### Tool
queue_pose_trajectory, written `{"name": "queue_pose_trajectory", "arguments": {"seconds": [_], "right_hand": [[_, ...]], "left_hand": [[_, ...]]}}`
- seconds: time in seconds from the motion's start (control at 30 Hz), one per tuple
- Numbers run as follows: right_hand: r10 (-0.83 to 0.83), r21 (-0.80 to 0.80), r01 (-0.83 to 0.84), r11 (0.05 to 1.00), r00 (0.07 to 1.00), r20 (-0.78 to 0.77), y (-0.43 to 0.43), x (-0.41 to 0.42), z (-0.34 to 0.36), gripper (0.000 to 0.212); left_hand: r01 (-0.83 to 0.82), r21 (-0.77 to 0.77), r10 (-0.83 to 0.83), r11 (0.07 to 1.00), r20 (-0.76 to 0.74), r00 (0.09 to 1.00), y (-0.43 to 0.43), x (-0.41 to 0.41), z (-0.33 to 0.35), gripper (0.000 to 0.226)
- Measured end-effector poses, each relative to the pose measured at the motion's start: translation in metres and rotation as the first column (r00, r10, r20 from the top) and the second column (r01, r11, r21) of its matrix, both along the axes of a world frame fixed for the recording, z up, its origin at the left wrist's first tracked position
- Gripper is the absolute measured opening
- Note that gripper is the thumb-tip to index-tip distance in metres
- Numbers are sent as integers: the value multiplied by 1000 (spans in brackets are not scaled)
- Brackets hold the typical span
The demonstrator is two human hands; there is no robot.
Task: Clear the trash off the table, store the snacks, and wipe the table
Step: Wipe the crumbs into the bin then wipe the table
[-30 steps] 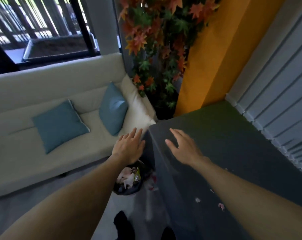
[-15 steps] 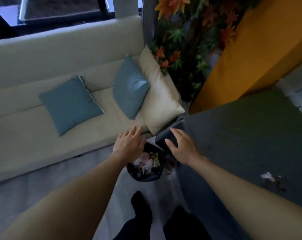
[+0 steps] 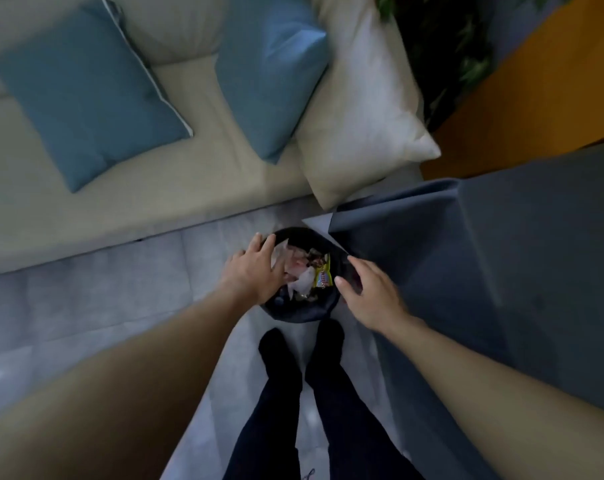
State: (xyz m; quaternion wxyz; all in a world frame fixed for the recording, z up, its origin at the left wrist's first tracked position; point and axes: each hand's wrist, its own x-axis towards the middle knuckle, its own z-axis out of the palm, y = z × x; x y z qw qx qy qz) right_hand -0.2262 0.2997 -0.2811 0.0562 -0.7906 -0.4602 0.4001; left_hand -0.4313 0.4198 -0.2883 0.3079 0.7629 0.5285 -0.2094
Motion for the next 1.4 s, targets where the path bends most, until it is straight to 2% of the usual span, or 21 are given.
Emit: {"name": "queue_pose_trajectory", "arguments": {"seconds": [0.17,0.3,0.43,0.5,0.6,0.7,0.87,1.0,1.2,1.4], "right_hand": [[5,-88,-9,996,999,-43,1,3,-90,61],[-21,-146,13,989,998,-55,3,2,-157,61],[-47,-167,33,985,996,-78,6,-2,-207,48],[-83,-175,66,982,993,-90,10,-4,-226,44],[-148,-202,122,972,982,-119,14,-9,-248,52],[-183,-216,153,964,975,-127,17,-11,-257,59],[-139,-202,114,973,984,-115,16,-12,-241,66],[-29,-153,17,988,997,-77,14,-16,-207,66],[113,-47,-111,993,993,25,17,-29,-132,66],[177,32,-182,983,978,114,29,-36,-35,66]], "left_hand": [[-104,-71,101,992,-45,994,1,-6,-98,64],[-117,-124,107,985,-84,991,-11,-17,-165,68],[-167,-177,153,970,-89,984,-20,-27,-220,75],[-201,-161,194,966,-54,979,-21,-32,-240,77],[-276,-133,287,952,68,956,-18,-35,-256,71],[-352,-148,367,924,90,926,-13,-37,-261,74],[-401,-101,408,910,63,911,-13,-46,-245,79],[-443,-45,445,896,94,891,-21,-58,-205,75],[-408,146,392,901,128,911,-28,-77,-120,59],[-450,271,412,851,189,892,-37,-83,-17,49]]}}
